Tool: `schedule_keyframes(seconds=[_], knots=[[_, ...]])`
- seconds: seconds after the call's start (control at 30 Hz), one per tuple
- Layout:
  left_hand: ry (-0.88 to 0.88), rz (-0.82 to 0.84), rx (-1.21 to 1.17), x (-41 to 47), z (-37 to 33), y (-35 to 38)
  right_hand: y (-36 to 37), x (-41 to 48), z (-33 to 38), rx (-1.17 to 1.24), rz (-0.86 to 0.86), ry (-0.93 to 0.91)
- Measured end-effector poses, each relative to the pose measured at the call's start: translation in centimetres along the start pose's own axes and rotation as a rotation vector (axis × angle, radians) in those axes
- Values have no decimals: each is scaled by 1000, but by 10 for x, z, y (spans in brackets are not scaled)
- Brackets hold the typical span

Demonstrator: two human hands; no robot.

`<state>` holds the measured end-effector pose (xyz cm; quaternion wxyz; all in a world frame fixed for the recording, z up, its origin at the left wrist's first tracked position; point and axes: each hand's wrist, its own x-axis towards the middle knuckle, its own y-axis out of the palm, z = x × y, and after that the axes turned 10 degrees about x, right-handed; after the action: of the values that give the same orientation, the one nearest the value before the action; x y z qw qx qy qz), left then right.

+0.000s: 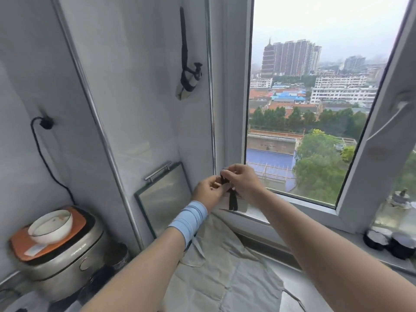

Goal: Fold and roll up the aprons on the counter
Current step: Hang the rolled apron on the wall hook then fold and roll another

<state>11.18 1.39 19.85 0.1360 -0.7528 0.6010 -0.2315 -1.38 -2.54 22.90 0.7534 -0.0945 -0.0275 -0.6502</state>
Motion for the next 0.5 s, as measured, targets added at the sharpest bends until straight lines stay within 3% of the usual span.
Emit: schedule_keyframes(seconds=[0.1, 0.3, 0.5], knots=[[-3, -131, -139, 27, -17, -18, 1, 28, 30, 31, -1, -39], [64, -369, -116, 85, -59, -62, 24, 77, 86, 47, -37, -91], [245, -413, 64, 134, -97, -134, 57, 121, 145, -34, -148, -253]])
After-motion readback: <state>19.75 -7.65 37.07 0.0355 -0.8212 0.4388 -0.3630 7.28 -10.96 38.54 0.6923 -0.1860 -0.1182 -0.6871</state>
